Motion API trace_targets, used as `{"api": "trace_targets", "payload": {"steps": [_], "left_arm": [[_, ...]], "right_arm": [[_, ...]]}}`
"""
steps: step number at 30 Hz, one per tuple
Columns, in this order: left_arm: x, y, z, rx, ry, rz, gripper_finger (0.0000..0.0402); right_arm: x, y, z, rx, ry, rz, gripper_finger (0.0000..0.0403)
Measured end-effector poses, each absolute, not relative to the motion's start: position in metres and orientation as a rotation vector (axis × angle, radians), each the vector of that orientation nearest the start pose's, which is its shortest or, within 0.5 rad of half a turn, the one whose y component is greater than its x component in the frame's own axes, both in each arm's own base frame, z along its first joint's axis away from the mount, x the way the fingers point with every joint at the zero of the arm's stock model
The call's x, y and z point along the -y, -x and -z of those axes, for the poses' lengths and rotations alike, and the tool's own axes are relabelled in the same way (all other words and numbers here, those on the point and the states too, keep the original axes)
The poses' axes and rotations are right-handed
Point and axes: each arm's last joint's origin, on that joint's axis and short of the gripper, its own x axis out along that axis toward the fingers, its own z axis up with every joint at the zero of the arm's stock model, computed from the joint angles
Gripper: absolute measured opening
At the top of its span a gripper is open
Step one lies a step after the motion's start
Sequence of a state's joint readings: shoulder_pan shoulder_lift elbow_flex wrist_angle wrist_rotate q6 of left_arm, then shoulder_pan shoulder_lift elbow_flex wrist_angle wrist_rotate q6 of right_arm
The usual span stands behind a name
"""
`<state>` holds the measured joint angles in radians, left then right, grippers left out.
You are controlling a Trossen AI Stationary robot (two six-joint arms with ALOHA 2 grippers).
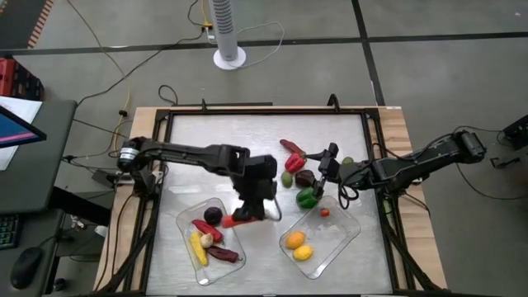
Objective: Sort produce into baskets
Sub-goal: Put the carrot into the left transparent bin
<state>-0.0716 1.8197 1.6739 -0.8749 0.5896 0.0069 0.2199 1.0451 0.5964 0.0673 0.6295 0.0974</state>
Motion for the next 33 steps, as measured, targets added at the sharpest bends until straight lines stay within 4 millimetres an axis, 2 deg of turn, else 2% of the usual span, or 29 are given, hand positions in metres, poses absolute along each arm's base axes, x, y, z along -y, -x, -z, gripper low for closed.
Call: {"api": "trace_targets", "payload": {"steps": [6,14,19,24,30,33], "left_arm": [[0.072,-0.372,-0.302,-1.095,0.205,0.628,0.0020],[0.121,-0.355,-0.297,-1.135,0.086,0.764,0.0020],[0.139,-0.338,-0.285,-1.206,0.062,0.714,0.0020],[0.142,-0.316,-0.277,-1.239,0.020,0.627,0.0020],[0.126,-0.285,-0.264,-1.187,0.020,0.517,0.0020],[0.116,-0.267,-0.256,-1.160,0.032,0.403,0.0021]], "right_arm": [[-0.031,-0.217,-0.245,-0.333,0.064,0.421,0.0324],[-0.031,-0.217,-0.245,-0.328,0.046,0.424,0.0324],[-0.031,-0.218,-0.245,-0.323,0.018,0.429,0.0324],[-0.032,-0.220,-0.242,-0.325,-0.023,0.437,0.0324],[-0.036,-0.229,-0.231,-0.350,-0.052,0.431,0.0324],[-0.041,-0.235,-0.226,-0.347,-0.051,0.417,0.0324]]}}
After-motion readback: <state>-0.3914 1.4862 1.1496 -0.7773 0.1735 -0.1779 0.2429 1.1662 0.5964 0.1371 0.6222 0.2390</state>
